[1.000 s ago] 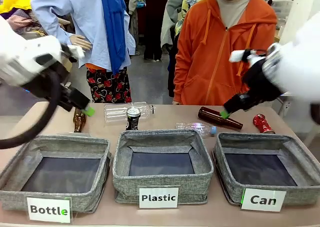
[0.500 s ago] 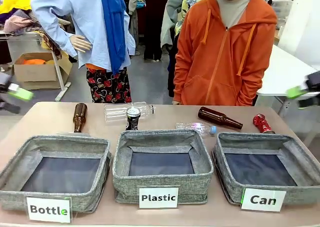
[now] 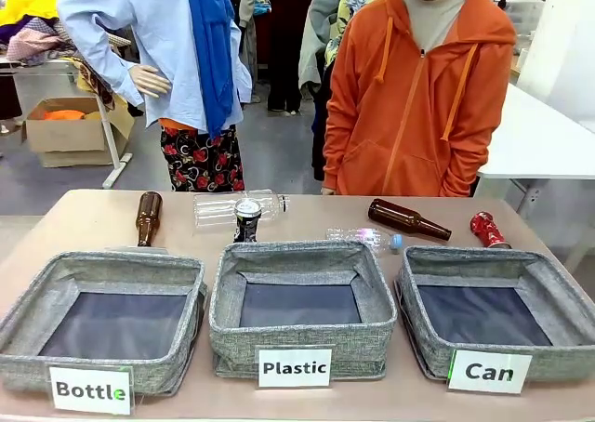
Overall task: Sort the can waste into the basket.
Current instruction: Pick up the can waste from the table and place it in the right Fabric basket.
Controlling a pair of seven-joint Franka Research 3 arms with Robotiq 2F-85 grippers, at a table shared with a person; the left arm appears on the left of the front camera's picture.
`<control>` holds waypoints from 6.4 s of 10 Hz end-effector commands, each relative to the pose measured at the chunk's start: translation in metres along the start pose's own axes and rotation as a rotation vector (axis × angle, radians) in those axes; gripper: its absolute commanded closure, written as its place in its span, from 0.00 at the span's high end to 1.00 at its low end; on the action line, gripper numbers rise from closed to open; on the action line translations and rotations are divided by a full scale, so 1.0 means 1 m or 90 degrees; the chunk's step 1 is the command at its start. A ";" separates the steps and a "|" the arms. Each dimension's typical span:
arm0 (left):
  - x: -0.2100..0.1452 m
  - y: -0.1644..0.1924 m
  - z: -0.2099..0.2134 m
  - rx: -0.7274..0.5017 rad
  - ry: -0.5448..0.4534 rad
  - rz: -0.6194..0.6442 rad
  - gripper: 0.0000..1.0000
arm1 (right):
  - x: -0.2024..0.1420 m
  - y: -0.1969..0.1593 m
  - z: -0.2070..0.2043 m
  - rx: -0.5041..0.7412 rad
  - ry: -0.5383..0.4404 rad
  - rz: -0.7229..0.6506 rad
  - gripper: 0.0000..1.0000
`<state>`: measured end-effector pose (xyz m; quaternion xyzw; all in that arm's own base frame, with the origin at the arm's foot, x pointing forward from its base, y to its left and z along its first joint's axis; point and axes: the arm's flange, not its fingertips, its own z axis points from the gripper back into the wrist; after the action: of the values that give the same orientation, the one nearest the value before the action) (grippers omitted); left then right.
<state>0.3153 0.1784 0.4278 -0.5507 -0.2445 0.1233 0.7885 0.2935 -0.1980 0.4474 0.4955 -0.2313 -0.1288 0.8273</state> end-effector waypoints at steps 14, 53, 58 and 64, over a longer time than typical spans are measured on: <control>0.035 -0.083 -0.127 0.014 0.171 -0.356 1.00 | -0.002 -0.029 0.001 0.027 -0.020 -0.058 1.00; 0.026 -0.027 -0.432 -0.083 0.379 -0.929 1.00 | -0.002 -0.029 0.001 0.027 -0.020 -0.058 1.00; 0.023 -0.020 -0.464 -0.092 0.384 -0.912 1.00 | -0.002 -0.029 0.001 0.027 -0.020 -0.058 1.00; 0.026 -0.014 -0.487 -0.121 0.365 -0.905 1.00 | -0.002 -0.029 0.001 0.027 -0.020 -0.058 1.00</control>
<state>0.5857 -0.2023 0.3165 -0.3295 -0.3266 -0.5877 0.6628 0.2893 -0.2103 0.4209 0.5149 -0.2105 -0.1802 0.8112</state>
